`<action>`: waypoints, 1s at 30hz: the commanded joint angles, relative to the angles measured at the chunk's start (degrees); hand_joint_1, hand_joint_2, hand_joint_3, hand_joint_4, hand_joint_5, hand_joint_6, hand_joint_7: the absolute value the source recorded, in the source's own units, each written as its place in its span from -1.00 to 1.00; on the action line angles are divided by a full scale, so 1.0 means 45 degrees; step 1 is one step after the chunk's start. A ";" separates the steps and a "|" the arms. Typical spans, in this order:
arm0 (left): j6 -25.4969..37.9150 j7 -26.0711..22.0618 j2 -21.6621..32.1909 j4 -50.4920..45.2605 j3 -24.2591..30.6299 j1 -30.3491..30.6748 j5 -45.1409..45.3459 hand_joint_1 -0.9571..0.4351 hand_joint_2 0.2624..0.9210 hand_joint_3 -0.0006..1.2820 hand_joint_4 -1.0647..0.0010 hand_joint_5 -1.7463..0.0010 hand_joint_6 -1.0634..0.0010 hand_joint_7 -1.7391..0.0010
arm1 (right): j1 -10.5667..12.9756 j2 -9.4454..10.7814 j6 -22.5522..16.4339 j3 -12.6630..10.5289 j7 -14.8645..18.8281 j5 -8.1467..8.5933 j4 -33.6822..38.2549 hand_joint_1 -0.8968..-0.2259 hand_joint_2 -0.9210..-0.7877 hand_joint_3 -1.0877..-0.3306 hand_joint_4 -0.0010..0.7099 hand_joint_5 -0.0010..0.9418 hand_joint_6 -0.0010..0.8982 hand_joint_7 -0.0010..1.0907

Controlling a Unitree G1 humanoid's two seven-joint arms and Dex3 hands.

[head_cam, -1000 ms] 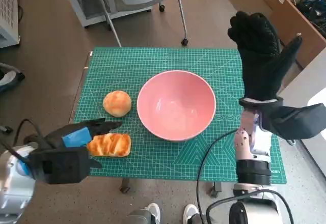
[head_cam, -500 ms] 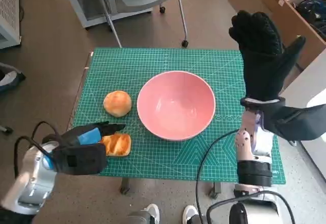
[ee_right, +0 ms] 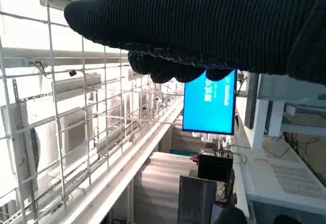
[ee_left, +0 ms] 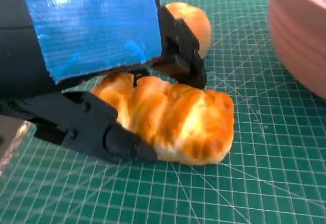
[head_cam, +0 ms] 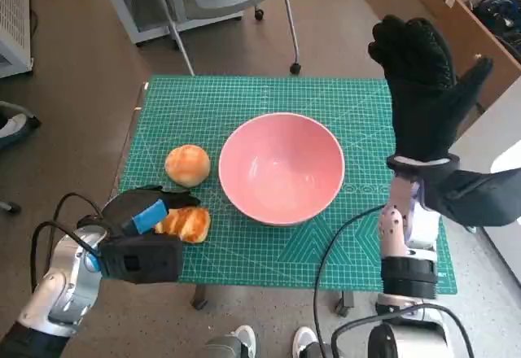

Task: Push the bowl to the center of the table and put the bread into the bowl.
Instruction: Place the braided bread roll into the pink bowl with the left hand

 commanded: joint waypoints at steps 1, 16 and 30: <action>-0.0413 -0.0397 0.0262 -0.0194 0.0457 0.0072 -0.0374 0.38 0.98 -0.90 -0.33 -0.31 -0.19 -0.33 | 0.0456 0.0002 0.0197 0.0040 0.0038 0.0021 -0.0120 0.16 -1.00 0.42 0.08 -0.99 -0.42 -0.19; 0.0805 -0.0691 -0.0424 -0.3499 0.3106 -0.0929 -0.2402 0.38 0.98 -0.93 -0.40 -0.28 -0.20 -0.31 | 0.0646 -0.0022 0.0032 0.0018 -0.0016 -0.0067 -0.0296 0.13 -1.00 0.41 0.08 -0.99 -0.42 -0.17; 0.0746 0.0713 -0.2405 -0.3637 0.2521 -0.3846 -0.2360 0.38 0.91 -0.97 -0.50 -0.22 -0.39 -0.19 | 0.0657 0.0049 -0.0019 0.0000 -0.0024 -0.0050 -0.0098 0.13 -1.00 0.41 0.06 -1.00 -0.44 -0.14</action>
